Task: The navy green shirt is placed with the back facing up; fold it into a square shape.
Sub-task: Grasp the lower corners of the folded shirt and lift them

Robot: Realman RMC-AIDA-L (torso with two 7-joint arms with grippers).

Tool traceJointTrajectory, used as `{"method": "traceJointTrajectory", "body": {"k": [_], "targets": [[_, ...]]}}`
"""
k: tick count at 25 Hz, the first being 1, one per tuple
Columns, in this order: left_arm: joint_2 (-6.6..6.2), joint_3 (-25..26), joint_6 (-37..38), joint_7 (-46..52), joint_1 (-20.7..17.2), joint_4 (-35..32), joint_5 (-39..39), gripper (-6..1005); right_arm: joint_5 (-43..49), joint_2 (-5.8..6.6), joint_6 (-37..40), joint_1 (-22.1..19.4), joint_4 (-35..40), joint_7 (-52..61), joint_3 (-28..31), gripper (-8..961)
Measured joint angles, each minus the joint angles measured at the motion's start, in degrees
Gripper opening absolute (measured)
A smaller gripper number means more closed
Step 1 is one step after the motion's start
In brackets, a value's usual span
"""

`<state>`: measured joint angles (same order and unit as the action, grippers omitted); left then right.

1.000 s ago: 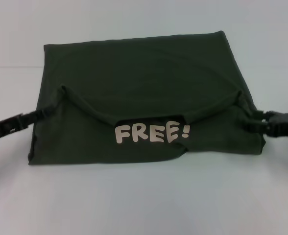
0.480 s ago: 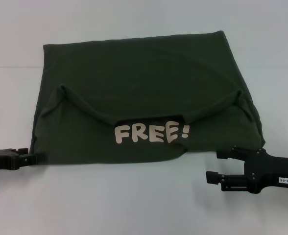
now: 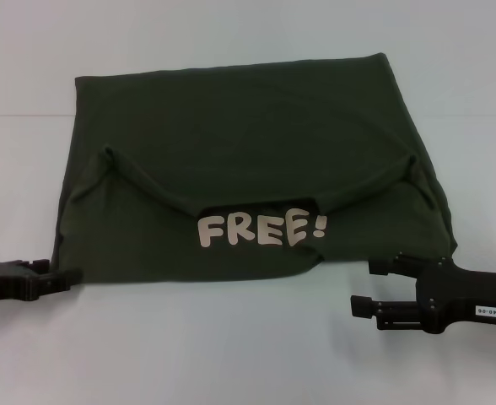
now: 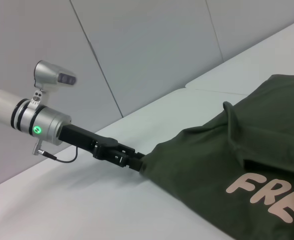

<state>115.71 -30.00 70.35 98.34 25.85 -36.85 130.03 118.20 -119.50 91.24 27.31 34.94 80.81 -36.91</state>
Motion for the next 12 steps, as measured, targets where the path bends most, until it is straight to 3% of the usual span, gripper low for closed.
{"method": "traceJointTrajectory", "body": {"k": [12], "targets": [[1.54, -1.4, 0.5, -0.2, 0.6, -0.2, -0.2, 694, 0.0, -0.03, -1.6, 0.3, -0.8, 0.1, -0.1, 924]]}}
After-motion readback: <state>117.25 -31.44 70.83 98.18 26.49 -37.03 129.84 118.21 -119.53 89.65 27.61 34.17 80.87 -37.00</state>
